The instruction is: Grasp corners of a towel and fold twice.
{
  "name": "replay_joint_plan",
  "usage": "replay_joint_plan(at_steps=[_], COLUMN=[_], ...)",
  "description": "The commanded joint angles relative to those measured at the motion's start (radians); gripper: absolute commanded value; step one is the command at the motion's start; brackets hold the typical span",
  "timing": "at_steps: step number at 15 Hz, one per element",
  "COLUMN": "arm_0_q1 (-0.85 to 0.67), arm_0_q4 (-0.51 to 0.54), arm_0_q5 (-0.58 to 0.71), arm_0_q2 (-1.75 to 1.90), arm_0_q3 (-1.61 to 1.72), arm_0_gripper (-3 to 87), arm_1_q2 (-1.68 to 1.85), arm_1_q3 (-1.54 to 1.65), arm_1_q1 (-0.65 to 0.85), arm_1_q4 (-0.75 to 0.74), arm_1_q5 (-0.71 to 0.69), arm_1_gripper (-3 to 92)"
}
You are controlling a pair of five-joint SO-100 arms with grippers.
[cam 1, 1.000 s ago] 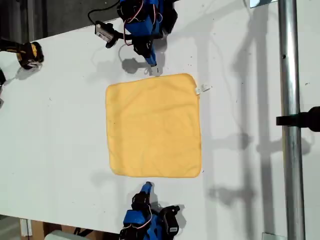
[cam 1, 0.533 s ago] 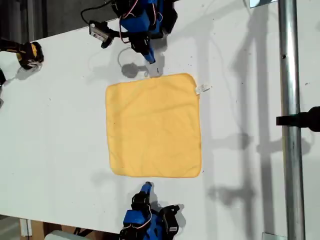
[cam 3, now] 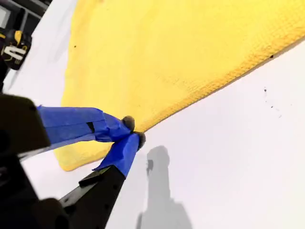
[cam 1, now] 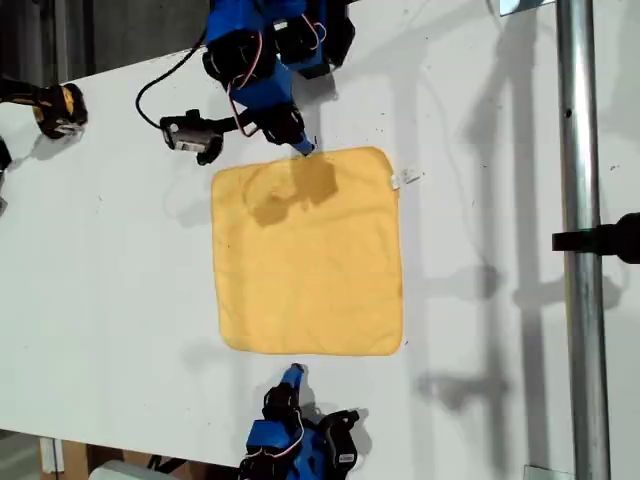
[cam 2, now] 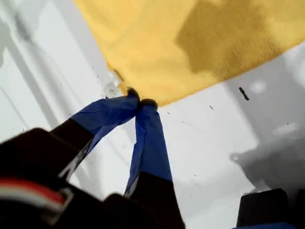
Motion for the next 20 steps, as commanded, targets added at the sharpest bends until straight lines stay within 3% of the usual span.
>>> replay_joint_plan(at_steps=[1,5,11,12,14,20], arm_0_q1=[-0.003,0.000,0.000,0.000,0.002,0.002], arm_0_q4=[-0.002,-0.002,-0.002,-0.002,-0.002,-0.003], arm_0_q5=[-0.009,-0.009,-0.008,-0.008,-0.008,-0.006], arm_0_q2=[0.003,0.003,0.003,0.003,0.003,0.003], arm_0_q3=[0.002,0.002,0.002,0.002,0.002,0.000], arm_0_gripper=[-0.5,-0.5,-0.5,-0.5,-0.5,-0.5], arm_1_q2=[-0.140,-0.296,-0.322,-0.322,-0.314,-0.364], arm_1_q3=[-0.262,-0.476,-0.505,-0.505,-0.512,-0.505], arm_1_q1=[-0.048,-0.141,-0.216,-0.227,-0.238,-0.224], arm_1_q4=[0.067,0.118,0.114,0.106,0.124,0.229], arm_1_q5=[-0.075,-0.153,-0.164,-0.172,-0.176,-0.232], arm_1_gripper=[-0.2,-0.2,-0.2,5.1,29.1,43.4])
